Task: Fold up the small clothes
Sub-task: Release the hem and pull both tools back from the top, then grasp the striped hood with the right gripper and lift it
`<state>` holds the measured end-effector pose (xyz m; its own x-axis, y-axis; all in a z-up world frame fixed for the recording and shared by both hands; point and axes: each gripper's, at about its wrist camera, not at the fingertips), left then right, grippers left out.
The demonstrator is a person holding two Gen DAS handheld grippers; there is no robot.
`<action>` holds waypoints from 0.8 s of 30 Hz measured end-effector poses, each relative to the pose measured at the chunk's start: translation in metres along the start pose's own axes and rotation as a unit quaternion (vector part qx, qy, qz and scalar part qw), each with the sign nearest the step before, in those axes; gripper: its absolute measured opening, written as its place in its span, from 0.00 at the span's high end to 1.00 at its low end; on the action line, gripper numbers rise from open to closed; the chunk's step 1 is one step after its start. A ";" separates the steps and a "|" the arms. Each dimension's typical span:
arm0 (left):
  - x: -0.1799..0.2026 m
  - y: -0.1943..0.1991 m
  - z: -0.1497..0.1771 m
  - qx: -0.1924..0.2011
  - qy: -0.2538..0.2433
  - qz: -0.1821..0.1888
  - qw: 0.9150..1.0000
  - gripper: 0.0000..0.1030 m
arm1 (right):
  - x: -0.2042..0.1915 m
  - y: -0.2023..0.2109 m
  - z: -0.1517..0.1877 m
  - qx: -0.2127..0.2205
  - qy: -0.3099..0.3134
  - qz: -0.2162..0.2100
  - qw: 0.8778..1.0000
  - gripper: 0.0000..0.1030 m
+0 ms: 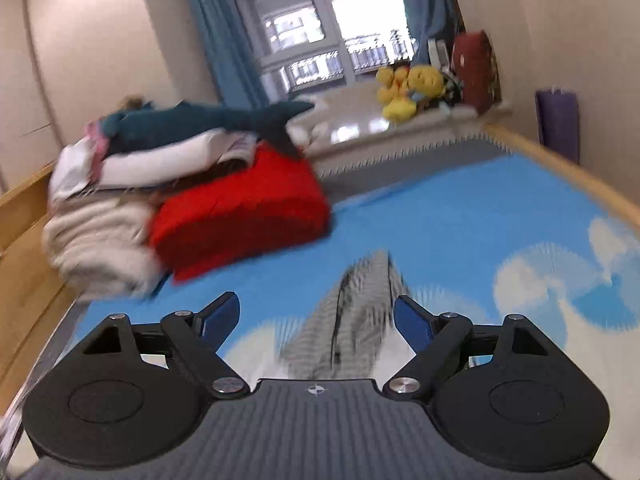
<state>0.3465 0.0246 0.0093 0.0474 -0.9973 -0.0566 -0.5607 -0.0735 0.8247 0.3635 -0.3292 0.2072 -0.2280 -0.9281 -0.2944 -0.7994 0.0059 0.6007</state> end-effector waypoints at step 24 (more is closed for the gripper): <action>-0.013 -0.094 -0.009 -0.125 -0.026 0.024 0.992 0.00 | 0.053 -0.416 0.008 -0.049 -0.043 0.121 0.991 0.92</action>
Point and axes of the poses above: each gripper's, at about its wrist camera, not at the fingertips, and y roughly against the way its jaws point, x to its right, z to its underside, and after that the axes turned 8 degrees about -x, right-handed
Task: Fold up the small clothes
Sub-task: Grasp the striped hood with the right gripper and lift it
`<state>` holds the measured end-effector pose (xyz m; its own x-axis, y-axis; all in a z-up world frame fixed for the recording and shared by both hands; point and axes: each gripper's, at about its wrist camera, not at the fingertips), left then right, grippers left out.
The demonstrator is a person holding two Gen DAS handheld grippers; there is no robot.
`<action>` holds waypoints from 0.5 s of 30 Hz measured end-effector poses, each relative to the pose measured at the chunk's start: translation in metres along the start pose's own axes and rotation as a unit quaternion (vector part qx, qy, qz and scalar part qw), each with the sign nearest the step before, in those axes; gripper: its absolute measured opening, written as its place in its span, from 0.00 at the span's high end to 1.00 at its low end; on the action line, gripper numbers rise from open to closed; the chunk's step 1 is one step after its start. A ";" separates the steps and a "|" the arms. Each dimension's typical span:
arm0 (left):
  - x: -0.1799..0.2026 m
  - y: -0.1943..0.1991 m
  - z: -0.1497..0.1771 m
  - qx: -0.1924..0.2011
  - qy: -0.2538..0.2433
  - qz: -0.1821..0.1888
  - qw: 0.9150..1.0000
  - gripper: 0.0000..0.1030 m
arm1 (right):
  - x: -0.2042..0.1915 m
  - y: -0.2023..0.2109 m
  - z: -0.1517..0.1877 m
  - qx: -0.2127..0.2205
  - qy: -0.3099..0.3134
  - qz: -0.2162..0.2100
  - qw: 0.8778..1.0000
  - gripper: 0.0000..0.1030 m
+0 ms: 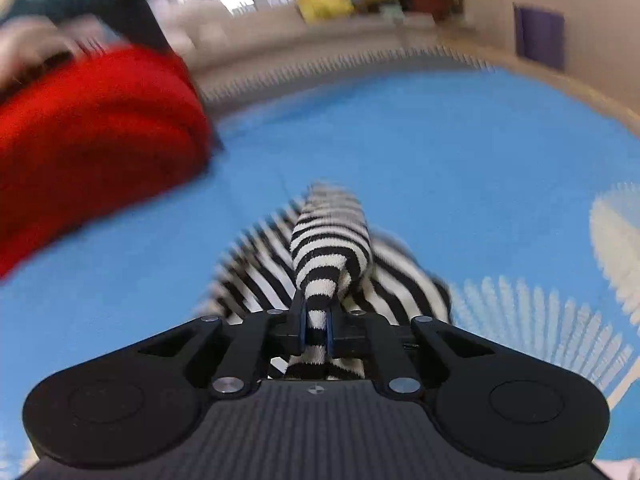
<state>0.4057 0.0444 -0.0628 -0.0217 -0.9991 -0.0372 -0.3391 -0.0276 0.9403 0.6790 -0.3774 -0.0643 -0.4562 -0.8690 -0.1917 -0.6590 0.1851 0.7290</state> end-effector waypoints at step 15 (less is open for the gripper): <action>-0.016 0.014 0.006 -0.013 0.056 0.056 0.997 0.00 | 0.128 0.243 0.151 -0.107 0.183 0.021 0.977 0.24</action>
Point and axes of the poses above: each gripper's, at about its wrist camera, not at the fingertips, and y roughly against the way its jaws point, x to its right, z to its underside, and after that the axes turned 8 degrees about -x, right-handed
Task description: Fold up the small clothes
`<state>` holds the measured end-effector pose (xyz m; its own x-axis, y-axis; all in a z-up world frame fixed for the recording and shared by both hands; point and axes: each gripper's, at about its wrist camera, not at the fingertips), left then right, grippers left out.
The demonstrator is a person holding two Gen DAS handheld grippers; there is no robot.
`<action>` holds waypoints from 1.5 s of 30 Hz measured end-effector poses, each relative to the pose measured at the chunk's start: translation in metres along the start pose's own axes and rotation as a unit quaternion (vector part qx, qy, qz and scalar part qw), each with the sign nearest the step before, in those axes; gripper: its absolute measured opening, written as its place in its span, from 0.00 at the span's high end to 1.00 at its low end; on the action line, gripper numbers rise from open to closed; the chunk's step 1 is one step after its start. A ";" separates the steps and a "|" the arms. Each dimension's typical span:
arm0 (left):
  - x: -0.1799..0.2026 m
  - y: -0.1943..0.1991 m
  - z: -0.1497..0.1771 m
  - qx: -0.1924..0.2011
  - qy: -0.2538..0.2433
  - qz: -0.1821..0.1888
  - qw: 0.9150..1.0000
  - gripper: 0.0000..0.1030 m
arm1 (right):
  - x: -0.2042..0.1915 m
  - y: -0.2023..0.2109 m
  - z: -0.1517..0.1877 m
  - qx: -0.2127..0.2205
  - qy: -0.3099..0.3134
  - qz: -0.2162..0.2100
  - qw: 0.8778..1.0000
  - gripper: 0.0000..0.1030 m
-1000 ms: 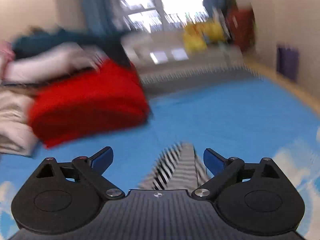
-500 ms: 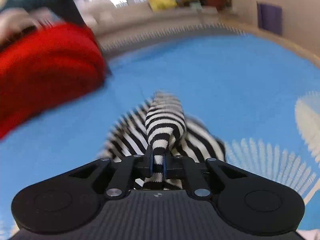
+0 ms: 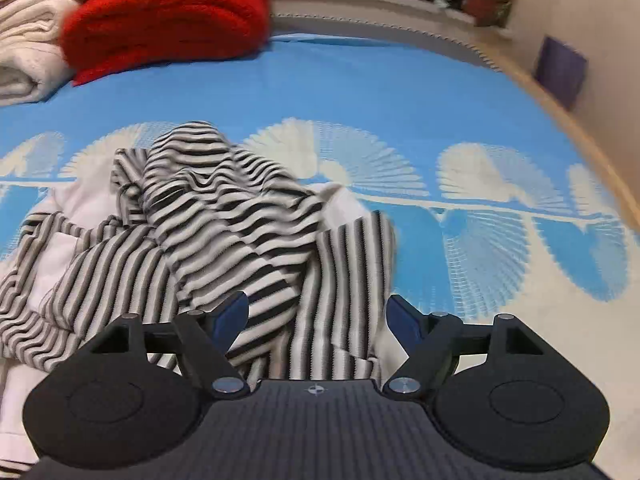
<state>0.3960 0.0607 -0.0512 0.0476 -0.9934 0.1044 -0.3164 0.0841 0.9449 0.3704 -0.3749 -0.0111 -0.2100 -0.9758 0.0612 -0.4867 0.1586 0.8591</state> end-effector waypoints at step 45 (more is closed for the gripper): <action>0.004 0.013 0.009 0.008 0.030 0.004 1.000 0.00 | -0.096 0.053 0.134 -0.106 0.070 -0.167 0.978 0.65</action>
Point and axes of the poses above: each gripper's, at about its wrist camera, not at the fingertips, and y roughly against the way its jaws point, x to its right, z to its underside, and after that the axes turned 8 degrees about -x, right-handed
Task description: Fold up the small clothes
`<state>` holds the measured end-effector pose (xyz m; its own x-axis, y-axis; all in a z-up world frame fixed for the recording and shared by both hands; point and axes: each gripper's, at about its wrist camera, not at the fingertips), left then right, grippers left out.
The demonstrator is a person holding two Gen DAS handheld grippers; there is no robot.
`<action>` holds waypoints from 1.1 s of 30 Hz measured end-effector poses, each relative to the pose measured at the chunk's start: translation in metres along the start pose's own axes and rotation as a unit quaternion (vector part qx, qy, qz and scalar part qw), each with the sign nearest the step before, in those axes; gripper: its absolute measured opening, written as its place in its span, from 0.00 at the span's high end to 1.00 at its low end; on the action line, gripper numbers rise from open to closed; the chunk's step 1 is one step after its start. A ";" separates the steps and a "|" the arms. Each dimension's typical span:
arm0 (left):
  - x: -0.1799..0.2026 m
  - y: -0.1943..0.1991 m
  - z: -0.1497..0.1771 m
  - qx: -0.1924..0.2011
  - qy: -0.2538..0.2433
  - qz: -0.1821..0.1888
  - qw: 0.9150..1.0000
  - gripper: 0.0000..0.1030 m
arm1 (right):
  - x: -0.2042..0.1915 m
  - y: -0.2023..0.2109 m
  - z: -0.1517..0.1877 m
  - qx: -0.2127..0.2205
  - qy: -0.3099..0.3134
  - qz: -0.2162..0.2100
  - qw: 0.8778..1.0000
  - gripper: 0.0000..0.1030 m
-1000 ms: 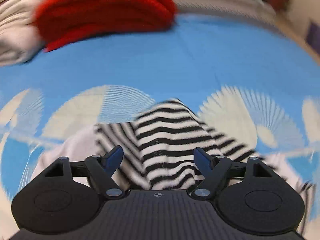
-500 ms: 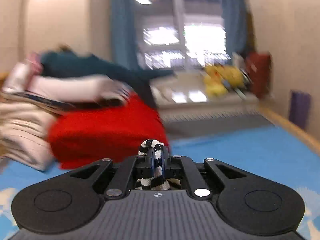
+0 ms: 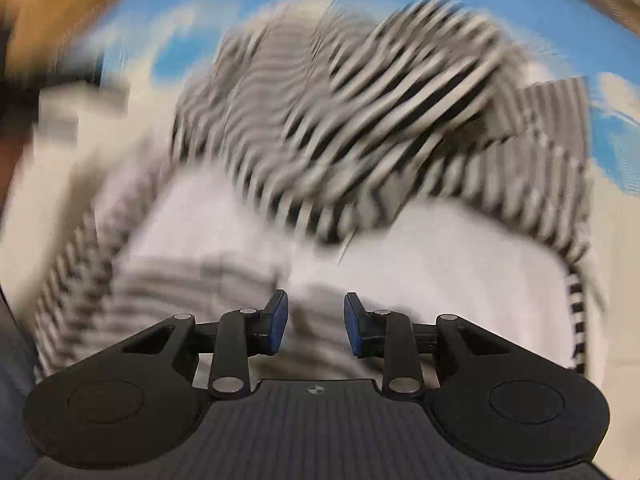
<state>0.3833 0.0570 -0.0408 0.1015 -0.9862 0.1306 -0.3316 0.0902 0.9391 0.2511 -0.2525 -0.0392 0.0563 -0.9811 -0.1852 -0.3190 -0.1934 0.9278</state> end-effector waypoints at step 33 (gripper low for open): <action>0.050 0.023 0.037 0.058 -0.114 -0.029 0.991 0.00 | 0.020 0.029 0.046 0.201 -0.077 0.065 0.974 0.27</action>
<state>0.3460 0.0045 -0.0246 -0.0871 -0.9962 -0.0098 -0.4385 0.0295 0.8982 0.1996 -0.2774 -0.0309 -0.1418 -0.9785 -0.1495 -0.6604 -0.0190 0.7507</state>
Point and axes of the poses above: each gripper's, at about its wrist camera, not at the fingertips, and y roughly against the way its jaws point, x to its right, z to its underside, and after that the axes turned 8 degrees about -x, right-handed
